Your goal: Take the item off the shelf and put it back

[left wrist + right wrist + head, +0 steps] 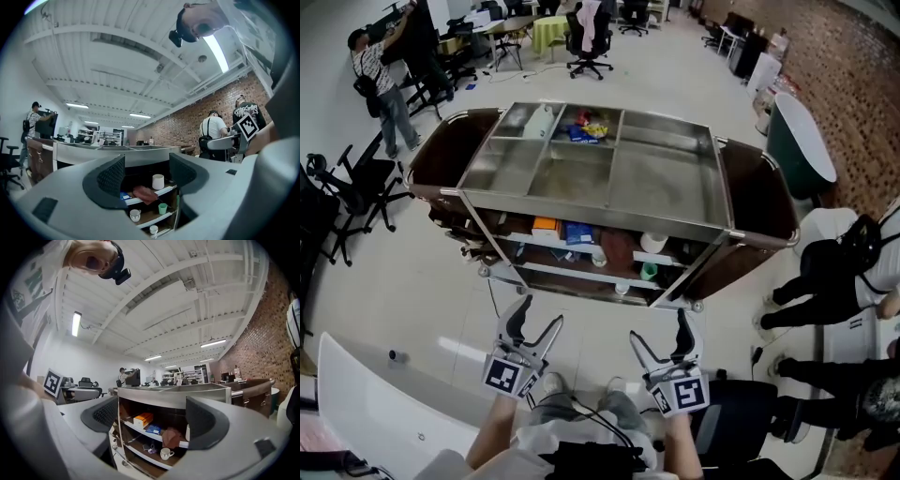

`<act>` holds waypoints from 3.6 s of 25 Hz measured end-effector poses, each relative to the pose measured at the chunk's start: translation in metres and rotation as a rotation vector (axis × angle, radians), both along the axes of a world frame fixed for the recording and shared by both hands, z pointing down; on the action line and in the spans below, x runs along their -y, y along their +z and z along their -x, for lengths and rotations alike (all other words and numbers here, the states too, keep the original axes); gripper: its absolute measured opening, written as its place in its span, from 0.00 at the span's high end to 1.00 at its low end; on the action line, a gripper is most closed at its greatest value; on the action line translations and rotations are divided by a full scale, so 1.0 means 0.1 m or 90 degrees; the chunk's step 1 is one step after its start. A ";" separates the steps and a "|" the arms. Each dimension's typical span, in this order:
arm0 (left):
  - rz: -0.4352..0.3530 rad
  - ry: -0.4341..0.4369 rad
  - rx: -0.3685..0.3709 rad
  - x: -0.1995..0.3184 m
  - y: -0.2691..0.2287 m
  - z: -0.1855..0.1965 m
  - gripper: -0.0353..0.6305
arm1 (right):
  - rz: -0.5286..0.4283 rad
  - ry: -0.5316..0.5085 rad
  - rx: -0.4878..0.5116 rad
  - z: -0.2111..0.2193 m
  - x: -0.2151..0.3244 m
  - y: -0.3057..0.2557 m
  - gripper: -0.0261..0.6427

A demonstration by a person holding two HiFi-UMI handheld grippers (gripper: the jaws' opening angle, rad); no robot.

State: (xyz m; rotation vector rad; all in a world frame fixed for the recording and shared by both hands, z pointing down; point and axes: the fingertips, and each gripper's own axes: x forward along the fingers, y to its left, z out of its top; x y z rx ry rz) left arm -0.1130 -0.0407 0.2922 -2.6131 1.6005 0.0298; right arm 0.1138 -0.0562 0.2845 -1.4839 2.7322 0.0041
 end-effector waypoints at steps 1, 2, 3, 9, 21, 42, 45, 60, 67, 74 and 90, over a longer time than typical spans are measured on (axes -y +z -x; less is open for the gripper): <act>0.001 0.002 0.005 0.04 0.07 0.01 0.53 | 0.007 0.000 -0.001 0.00 0.02 0.08 0.27; 0.003 0.002 0.008 0.09 0.14 0.01 0.53 | 0.012 0.001 -0.003 0.00 0.05 0.17 0.27; 0.004 0.003 0.009 0.14 0.21 0.01 0.53 | 0.015 0.001 -0.006 0.00 0.09 0.26 0.27; 0.005 0.015 0.004 0.54 0.84 -0.05 0.53 | 0.024 0.016 -0.003 -0.03 0.50 0.98 0.27; 0.008 0.053 -0.034 1.27 2.65 -0.24 0.53 | -0.001 0.037 0.007 -0.03 1.24 2.95 0.27; -0.034 0.028 -0.038 1.68 5.68 0.13 0.53 | 0.024 0.099 0.020 -0.32 1.62 6.34 0.27; -0.028 0.018 -0.039 1.68 5.82 0.22 0.53 | 0.036 0.099 0.026 -0.25 1.62 6.59 0.27; -0.027 0.016 -0.026 1.63 6.00 0.20 0.53 | 0.129 0.144 -0.014 -0.41 1.59 7.64 0.27; -0.035 0.006 -0.023 1.60 6.08 0.24 0.54 | 0.171 0.151 -0.015 -0.28 2.22 8.28 0.27; -0.040 -0.021 -0.021 1.44 6.01 0.31 0.54 | 0.196 0.168 -0.024 -0.20 2.94 8.56 0.27; -0.040 -0.041 -0.022 1.23 5.96 0.42 0.54 | 0.259 0.146 -0.089 0.00 3.42 8.82 0.33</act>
